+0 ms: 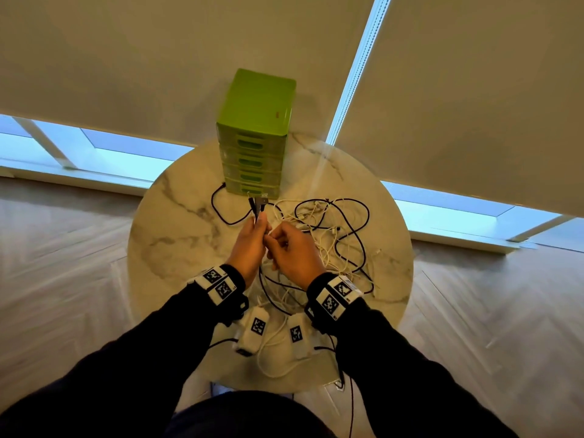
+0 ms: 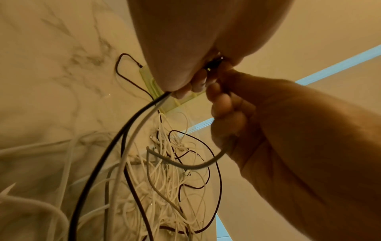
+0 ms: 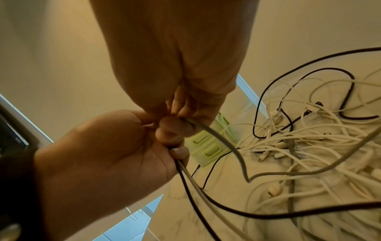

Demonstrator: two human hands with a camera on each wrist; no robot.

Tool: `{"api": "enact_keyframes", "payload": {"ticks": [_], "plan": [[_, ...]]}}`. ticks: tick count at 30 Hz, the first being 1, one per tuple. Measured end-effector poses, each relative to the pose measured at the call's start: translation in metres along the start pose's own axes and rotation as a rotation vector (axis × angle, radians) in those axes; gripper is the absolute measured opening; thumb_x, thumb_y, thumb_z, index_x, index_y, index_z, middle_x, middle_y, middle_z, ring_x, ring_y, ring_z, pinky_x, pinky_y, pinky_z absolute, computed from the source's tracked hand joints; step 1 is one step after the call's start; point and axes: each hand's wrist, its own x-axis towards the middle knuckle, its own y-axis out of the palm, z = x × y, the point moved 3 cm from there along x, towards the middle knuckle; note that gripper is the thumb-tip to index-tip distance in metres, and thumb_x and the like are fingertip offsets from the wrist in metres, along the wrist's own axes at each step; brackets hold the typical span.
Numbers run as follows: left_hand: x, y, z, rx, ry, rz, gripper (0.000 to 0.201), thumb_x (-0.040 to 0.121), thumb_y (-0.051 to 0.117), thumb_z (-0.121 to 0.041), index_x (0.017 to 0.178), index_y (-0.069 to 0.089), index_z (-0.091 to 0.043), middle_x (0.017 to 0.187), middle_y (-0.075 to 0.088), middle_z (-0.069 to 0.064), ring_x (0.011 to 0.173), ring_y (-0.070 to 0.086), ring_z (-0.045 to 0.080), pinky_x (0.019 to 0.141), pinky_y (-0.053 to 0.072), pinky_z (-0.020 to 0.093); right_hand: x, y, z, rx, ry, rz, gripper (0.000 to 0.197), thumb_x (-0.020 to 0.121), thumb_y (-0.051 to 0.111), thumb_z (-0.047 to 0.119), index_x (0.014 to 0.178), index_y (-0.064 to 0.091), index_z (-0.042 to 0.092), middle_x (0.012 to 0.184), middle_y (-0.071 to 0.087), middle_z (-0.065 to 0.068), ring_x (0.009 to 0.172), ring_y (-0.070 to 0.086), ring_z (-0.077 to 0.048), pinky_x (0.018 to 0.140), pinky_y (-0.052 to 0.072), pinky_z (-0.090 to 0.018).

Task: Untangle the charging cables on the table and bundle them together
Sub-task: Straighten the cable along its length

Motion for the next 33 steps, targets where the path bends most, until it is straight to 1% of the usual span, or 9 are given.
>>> {"api": "enact_keyframes", "payload": {"ticks": [2,5,8,10,15,19,23,29,33], "plan": [[0.002,-0.004,-0.005,0.054,0.021,-0.045,0.037,0.107,0.037,-0.044,0.084,0.045,-0.018,0.068,0.038,-0.004,0.058,0.036,0.011,0.059,0.034,0.028,-0.007,0.002,0.0,-0.07,-0.02,0.026,0.026,0.101,0.053,0.038,0.083,0.057,0.019,0.068,0.066,0.0,0.058,0.061,-0.016,0.061,0.052,-0.038],[0.01,-0.01,-0.02,-0.08,0.021,-0.09,0.038,0.109,0.033,-0.042,0.08,0.043,-0.019,0.067,0.039,-0.003,0.057,0.034,0.012,0.057,0.034,0.028,-0.021,0.005,-0.008,-0.038,-0.024,0.16,0.04,0.107,0.039,0.043,0.082,0.059,0.018,0.061,0.058,0.015,0.056,0.051,-0.003,0.062,0.041,-0.026],[0.014,-0.019,-0.042,-0.29,0.041,-0.106,0.036,0.108,0.033,-0.043,0.081,0.038,-0.021,0.063,0.035,-0.006,0.053,0.037,0.01,0.051,0.04,0.024,-0.035,0.007,-0.025,0.203,0.008,0.322,0.044,0.109,0.038,0.033,0.086,0.058,0.001,0.062,0.053,0.015,0.055,0.042,-0.002,0.06,0.037,-0.018],[0.018,-0.029,-0.056,-0.375,0.059,-0.13,0.035,0.108,0.033,-0.045,0.082,0.037,-0.022,0.061,0.031,-0.007,0.048,0.029,0.007,0.043,0.03,0.02,-0.039,0.005,-0.041,0.183,0.03,0.382,0.042,0.109,0.037,0.026,0.085,0.057,-0.002,0.061,0.051,0.016,0.055,0.042,0.001,0.059,0.036,-0.013],[0.026,-0.058,-0.087,-0.463,0.084,-0.154,0.037,0.108,0.037,-0.041,0.076,0.04,-0.023,0.055,0.028,-0.009,0.046,0.018,0.008,0.043,0.014,0.023,-0.039,-0.011,-0.095,-0.199,0.104,0.438,0.037,0.107,0.04,0.036,0.077,0.054,0.02,0.074,0.055,0.004,0.07,0.05,-0.011,0.075,0.041,-0.03],[0.019,-0.058,-0.08,-0.292,0.029,-0.051,0.035,0.104,0.044,-0.029,0.07,0.042,-0.022,0.05,0.028,-0.009,0.045,0.02,0.009,0.045,0.016,0.024,-0.014,-0.031,-0.091,-0.355,0.133,0.291,0.034,0.106,0.04,0.036,0.076,0.049,0.023,0.075,0.053,0.003,0.073,0.05,-0.018,0.076,0.042,-0.039],[0.007,-0.035,-0.05,0.004,-0.082,0.059,0.043,0.107,0.039,-0.039,0.073,0.051,-0.016,0.053,0.038,-0.006,0.045,0.026,0.009,0.043,0.02,0.022,0.012,-0.032,-0.042,-0.288,0.021,0.083,0.033,0.107,0.039,0.034,0.081,0.049,0.018,0.073,0.051,0.0,0.072,0.048,-0.023,0.071,0.038,-0.038],[0.007,-0.017,-0.029,0.028,-0.175,0.048,0.053,0.106,0.031,-0.054,0.085,0.056,-0.013,0.065,0.046,-0.003,0.054,0.034,0.01,0.051,0.026,0.025,0.005,0.001,0.01,-0.253,-0.163,0.126,0.029,0.108,0.034,0.041,0.096,0.053,0.022,0.079,0.061,-0.004,0.07,0.056,-0.024,0.065,0.044,-0.042],[0.009,-0.007,-0.042,-0.171,-0.127,0.004,0.039,0.11,0.033,-0.035,0.076,0.044,-0.016,0.067,0.045,-0.001,0.059,0.04,0.013,0.058,0.035,0.027,-0.008,0.004,0.015,-0.165,-0.174,0.191,0.029,0.108,0.028,0.045,0.09,0.049,0.038,0.076,0.057,0.012,0.069,0.053,0.001,0.067,0.041,-0.024]]}}
